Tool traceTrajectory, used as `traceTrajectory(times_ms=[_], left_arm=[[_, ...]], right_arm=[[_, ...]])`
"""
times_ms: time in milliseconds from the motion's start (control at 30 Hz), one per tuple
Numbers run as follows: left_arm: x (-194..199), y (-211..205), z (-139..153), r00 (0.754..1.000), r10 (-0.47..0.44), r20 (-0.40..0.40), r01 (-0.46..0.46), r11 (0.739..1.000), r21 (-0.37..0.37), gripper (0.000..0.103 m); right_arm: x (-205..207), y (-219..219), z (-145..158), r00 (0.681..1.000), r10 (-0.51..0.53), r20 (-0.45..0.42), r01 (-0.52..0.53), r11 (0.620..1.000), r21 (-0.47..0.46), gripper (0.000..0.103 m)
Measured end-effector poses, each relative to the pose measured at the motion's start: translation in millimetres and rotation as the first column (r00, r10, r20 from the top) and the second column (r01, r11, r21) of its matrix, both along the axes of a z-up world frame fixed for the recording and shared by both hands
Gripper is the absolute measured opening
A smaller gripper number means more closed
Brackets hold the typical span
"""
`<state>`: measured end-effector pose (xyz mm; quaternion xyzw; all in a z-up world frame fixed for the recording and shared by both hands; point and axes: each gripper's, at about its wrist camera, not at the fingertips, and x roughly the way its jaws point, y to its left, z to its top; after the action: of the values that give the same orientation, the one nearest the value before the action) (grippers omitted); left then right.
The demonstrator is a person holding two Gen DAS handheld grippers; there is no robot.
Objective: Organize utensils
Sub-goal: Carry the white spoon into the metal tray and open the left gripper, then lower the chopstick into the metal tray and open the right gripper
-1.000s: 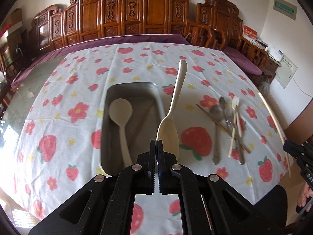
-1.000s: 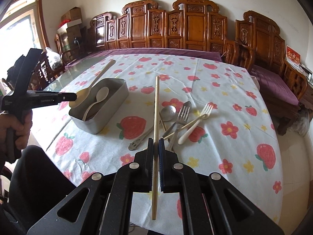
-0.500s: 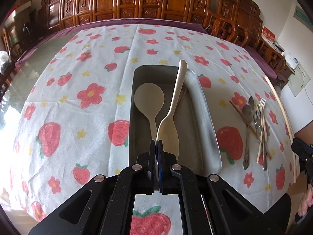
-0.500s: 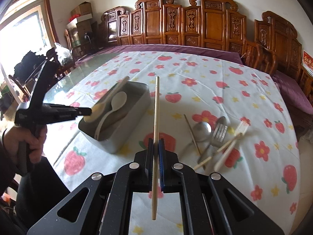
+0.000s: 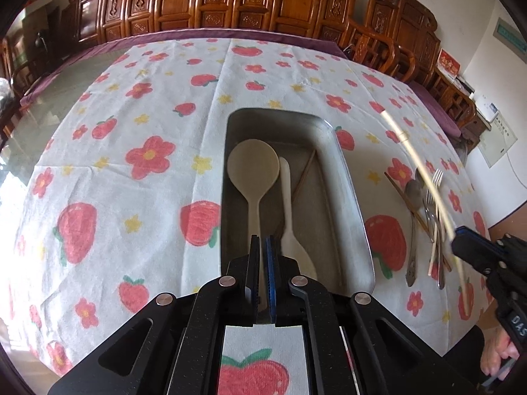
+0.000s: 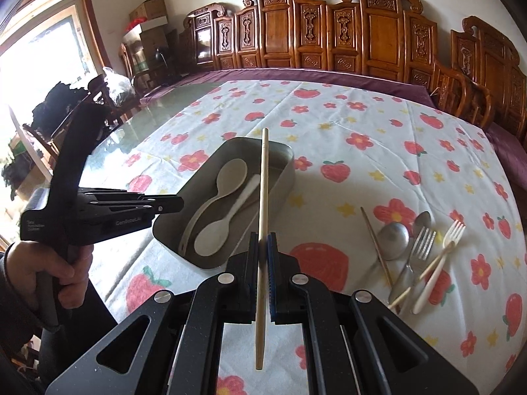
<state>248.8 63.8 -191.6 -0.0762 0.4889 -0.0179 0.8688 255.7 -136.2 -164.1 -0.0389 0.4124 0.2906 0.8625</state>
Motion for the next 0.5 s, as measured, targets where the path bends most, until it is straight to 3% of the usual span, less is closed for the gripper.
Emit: traceTrajectory(times_ms=[500], left_arm=[[-29.2,43.9,43.0,0.995,0.022,0.1,-0.031,0.996,0.085,0.004]], right_arm=[[41.4,68.3,-25.9,0.993,-0.01,-0.115,0.012,1.0,0.015,0.006]])
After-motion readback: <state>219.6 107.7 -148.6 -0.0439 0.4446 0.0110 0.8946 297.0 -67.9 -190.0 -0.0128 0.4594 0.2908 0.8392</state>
